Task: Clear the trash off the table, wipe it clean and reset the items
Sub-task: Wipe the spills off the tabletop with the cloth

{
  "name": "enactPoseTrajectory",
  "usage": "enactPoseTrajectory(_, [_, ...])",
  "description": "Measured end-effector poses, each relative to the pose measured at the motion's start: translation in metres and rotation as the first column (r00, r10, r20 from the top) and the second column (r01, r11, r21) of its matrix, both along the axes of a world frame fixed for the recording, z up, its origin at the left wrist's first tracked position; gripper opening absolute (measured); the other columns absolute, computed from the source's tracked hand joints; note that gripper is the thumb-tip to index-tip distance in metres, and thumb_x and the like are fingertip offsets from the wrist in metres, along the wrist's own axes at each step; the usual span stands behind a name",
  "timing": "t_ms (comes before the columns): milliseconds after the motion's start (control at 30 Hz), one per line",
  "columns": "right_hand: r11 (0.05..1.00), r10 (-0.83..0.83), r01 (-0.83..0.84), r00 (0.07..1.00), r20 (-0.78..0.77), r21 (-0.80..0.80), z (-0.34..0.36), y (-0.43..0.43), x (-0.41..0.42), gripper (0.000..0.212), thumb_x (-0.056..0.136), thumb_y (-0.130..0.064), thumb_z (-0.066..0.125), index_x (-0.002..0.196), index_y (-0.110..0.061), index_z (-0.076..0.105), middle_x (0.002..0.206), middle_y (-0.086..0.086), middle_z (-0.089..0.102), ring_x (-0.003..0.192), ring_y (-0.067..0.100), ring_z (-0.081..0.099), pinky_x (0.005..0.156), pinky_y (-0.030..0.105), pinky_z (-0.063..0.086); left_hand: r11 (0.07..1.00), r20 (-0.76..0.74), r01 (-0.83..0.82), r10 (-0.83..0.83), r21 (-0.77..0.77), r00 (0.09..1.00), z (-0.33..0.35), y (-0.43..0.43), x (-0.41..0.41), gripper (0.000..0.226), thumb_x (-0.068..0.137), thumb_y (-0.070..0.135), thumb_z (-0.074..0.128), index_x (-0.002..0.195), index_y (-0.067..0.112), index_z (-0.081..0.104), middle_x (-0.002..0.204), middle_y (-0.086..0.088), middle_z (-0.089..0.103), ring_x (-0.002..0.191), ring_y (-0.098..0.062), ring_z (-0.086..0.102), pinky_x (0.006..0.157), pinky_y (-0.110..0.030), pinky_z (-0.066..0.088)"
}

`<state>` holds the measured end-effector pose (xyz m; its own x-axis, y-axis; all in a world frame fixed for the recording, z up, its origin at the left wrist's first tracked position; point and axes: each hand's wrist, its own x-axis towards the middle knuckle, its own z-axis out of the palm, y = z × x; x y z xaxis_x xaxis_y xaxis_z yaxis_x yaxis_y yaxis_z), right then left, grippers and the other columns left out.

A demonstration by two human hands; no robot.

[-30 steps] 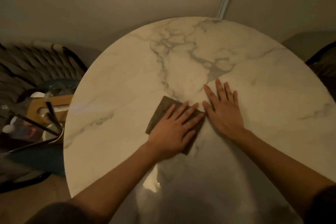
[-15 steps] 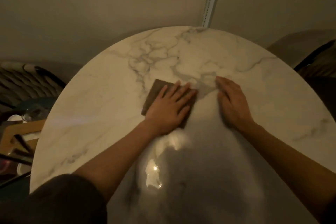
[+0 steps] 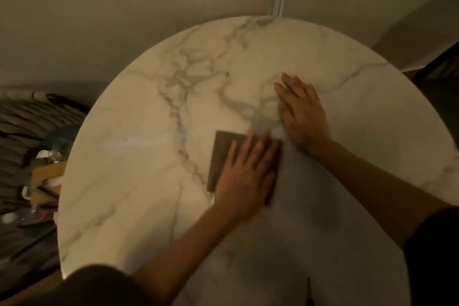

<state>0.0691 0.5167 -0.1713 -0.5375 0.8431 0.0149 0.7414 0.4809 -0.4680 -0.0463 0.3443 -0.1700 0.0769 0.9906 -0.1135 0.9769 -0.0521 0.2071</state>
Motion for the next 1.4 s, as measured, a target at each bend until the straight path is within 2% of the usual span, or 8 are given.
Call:
enactPoseTrajectory(167, [0.998, 0.004, -0.008, 0.998, -0.067, -0.057, -0.001, 0.001, 0.008, 0.052, 0.097, -0.028, 0.036, 0.147, -0.017, 0.041, 0.159, 0.003, 0.029, 0.148, 0.021, 0.02, 0.12, 0.035, 0.004, 0.862, 0.036, 0.493, -0.492, -0.122, 0.87, 0.005, -0.112, 0.031, 0.058, 0.1, 0.047, 0.033, 0.154, 0.032, 0.018, 0.161, 0.006, 0.015, 0.15, -0.019, 0.006, 0.12, -0.043, -0.001])
enactPoseTrajectory(333, [0.982, 0.045, -0.08, 0.979, -0.2, -0.171, 0.022, -0.012, 0.007, 0.065, 0.084, -0.025, 0.045, 0.148, -0.015, 0.038, 0.156, 0.011, 0.031, 0.145, 0.026, 0.025, 0.121, 0.046, 0.014, 0.982, 0.175, -0.182, 0.187, -0.045, 0.967, 0.007, -0.024, -0.081, 0.058, 0.099, 0.043, 0.033, 0.153, 0.031, 0.015, 0.163, 0.006, 0.006, 0.149, -0.013, -0.002, 0.12, -0.048, 0.009])
enactPoseTrajectory(467, [0.902, 0.425, -0.432, 0.891, -0.162, -0.012, 0.036, -0.065, -0.04, 0.055, 0.09, -0.028, 0.044, 0.144, -0.014, 0.046, 0.157, 0.013, 0.03, 0.146, 0.03, 0.024, 0.12, 0.045, 0.013, 0.841, 0.72, -0.519, 0.453, -0.15, 0.526, 0.044, 0.017, -0.113, 0.046, 0.101, 0.035, 0.044, 0.146, 0.031, 0.036, 0.155, 0.008, 0.034, 0.143, -0.007, 0.028, 0.12, -0.031, 0.02])
enactPoseTrajectory(667, [0.841, 0.504, -0.533, 0.833, 0.229, 0.089, -0.007, -0.145, -0.113, 0.059, 0.097, -0.047, 0.021, 0.153, -0.026, 0.028, 0.162, 0.014, 0.013, 0.149, 0.036, 0.009, 0.12, 0.054, 0.01, 0.694, 0.548, -0.72, 0.598, 0.012, 0.585, 0.053, -0.052, -0.216, 0.037, 0.097, 0.019, 0.05, 0.134, 0.021, 0.056, 0.136, 0.005, 0.057, 0.124, -0.009, 0.052, 0.107, -0.039, 0.043])
enactPoseTrajectory(833, [0.441, 0.883, -0.895, 0.446, 0.148, 0.065, -0.01, -0.226, -0.109, 0.057, 0.099, -0.049, 0.036, 0.151, -0.029, 0.03, 0.161, 0.015, 0.015, 0.149, 0.035, 0.012, 0.119, 0.052, 0.008, 0.614, 0.48, -0.788, 0.702, -0.036, 0.526, 0.044, -0.127, -0.269, 0.038, 0.102, 0.027, 0.043, 0.138, 0.021, 0.051, 0.142, 0.003, 0.05, 0.128, -0.012, 0.045, 0.108, -0.036, 0.038])
enactPoseTrajectory(1000, [0.854, 0.468, -0.509, 0.842, 0.267, 0.108, -0.004, -0.102, -0.217, 0.061, 0.097, -0.053, 0.018, 0.153, -0.031, 0.023, 0.163, 0.011, 0.011, 0.15, 0.032, 0.009, 0.12, 0.052, 0.008, 0.53, 0.543, -0.844, 0.735, -0.086, 0.406, 0.031, -0.177, -0.299, 0.039, 0.101, 0.034, 0.043, 0.139, 0.025, 0.048, 0.146, 0.0, 0.044, 0.134, -0.018, 0.041, 0.111, -0.039, 0.034])
enactPoseTrajectory(1133, [0.949, 0.279, -0.307, 0.924, 0.261, 0.072, -0.004, -0.124, -0.283, 0.06, 0.1, -0.051, 0.022, 0.155, -0.029, 0.015, 0.163, 0.012, 0.001, 0.15, 0.035, -0.001, 0.119, 0.053, -0.002, 0.485, 0.624, -0.854, 0.731, -0.19, 0.276, 0.025, -0.204, -0.309, 0.042, 0.101, 0.04, 0.041, 0.142, 0.032, 0.044, 0.145, 0.007, 0.044, 0.129, -0.012, 0.042, 0.109, -0.039, 0.035])
enactPoseTrajectory(1400, [0.492, 0.857, -0.87, 0.477, 0.194, -0.034, -0.005, -0.355, -0.19, 0.062, 0.098, -0.056, 0.03, 0.154, -0.033, 0.015, 0.164, 0.009, -0.001, 0.15, 0.032, -0.006, 0.117, 0.055, -0.006, 0.484, 0.734, -0.823, 0.668, -0.298, 0.126, 0.024, -0.264, -0.292, 0.033, 0.1, 0.023, 0.047, 0.132, 0.024, 0.056, 0.133, 0.007, 0.056, 0.121, -0.009, 0.052, 0.106, -0.041, 0.043])
